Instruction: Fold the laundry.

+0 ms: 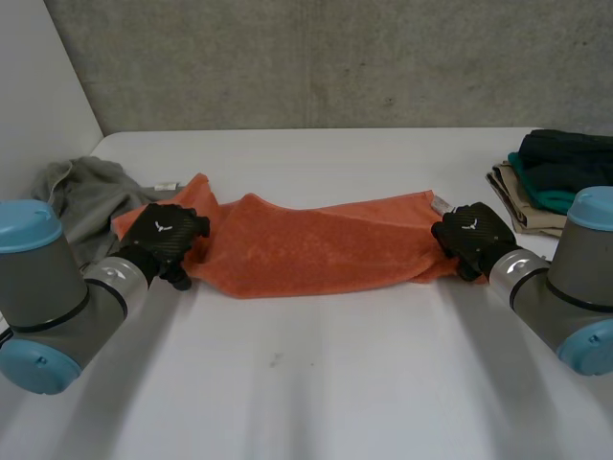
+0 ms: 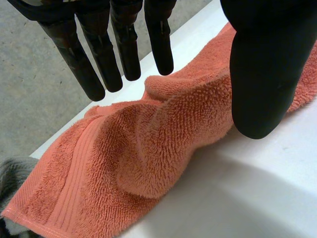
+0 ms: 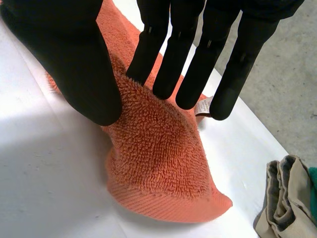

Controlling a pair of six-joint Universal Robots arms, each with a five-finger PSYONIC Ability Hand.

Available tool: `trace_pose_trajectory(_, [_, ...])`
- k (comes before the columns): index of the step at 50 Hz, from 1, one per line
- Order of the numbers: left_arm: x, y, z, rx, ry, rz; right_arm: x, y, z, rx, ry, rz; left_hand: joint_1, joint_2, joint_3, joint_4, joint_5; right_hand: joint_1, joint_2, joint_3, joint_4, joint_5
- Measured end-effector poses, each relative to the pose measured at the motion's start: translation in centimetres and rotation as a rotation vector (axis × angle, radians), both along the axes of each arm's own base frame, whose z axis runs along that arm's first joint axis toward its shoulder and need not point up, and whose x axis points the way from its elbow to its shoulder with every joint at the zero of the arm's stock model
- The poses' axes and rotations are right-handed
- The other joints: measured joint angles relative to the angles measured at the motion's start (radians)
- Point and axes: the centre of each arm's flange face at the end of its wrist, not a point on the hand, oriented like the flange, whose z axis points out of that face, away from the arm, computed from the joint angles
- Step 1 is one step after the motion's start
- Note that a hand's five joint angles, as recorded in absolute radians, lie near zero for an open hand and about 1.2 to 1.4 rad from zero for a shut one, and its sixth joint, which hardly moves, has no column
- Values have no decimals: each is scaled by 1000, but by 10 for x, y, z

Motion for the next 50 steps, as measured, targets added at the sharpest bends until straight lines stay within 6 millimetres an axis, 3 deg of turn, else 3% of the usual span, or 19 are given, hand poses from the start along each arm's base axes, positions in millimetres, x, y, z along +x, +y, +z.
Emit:
trace_pose_trajectory(2, [0, 0, 0, 0, -1, 1, 3, 1, 0, 0, -2, 8, 0, -2, -1, -4, -1, 186, 208, 208, 203, 202])
trace_pose_trajectory(10, [-1, -5, 12, -26, -19, 20, 11, 4, 1, 0, -10, 22, 0, -24, -22, -28, -28, 186, 236, 244, 249, 231])
trace_pose_trajectory(15, [-1, -11, 4, -32, -74, 34, 11, 4, 3, -2, -13, 20, 15, 2, 4, 6, 12, 186, 236, 244, 249, 231])
trace_pose_trajectory(19, [-5, -16, -7, -41, -117, 25, 11, 4, 4, -3, -14, 14, 320, 297, 290, 301, 301, 186, 236, 244, 249, 231])
trace_pose_trajectory(25, [-12, -20, -23, -12, -160, -1, 6, 2, 13, -12, -26, -7, 403, 410, 403, 416, 413, 187, 236, 244, 249, 231])
trace_pose_trajectory(27, [-13, -19, -24, 4, -169, -6, 3, 1, 18, -16, -32, -16, 562, 556, 554, 569, 563, 187, 236, 244, 249, 231])
trace_pose_trajectory(30, [-12, -17, -17, 20, -173, -3, 0, 1, 25, -22, -37, -26, 631, 676, 674, 688, 663, 186, 236, 244, 249, 231])
trace_pose_trajectory(34, [-10, -12, 6, 20, -161, 19, -3, 2, 39, -40, -39, -38, 631, 691, 688, 706, 663, 186, 236, 244, 249, 231])
trace_pose_trajectory(41, [-7, 31, 128, -147, 64, 57, -16, 2, 113, -178, -58, -80, 631, 693, 688, 707, 663, 186, 236, 246, 249, 242])
trace_pose_trajectory(44, [-6, 52, 170, -212, 195, 47, -22, 1, 150, -260, -95, -98, 631, 693, 688, 707, 663, 187, 236, 245, 249, 243])
trace_pose_trajectory(46, [-7, 59, 187, -229, 272, 32, -24, -2, 171, -311, -130, -107, 631, 693, 688, 707, 663, 186, 236, 246, 249, 248])
trace_pose_trajectory(50, [-15, 53, 189, -206, 321, 17, -21, -14, 184, -342, -175, -111, 631, 694, 688, 707, 663, 186, 236, 246, 250, 256])
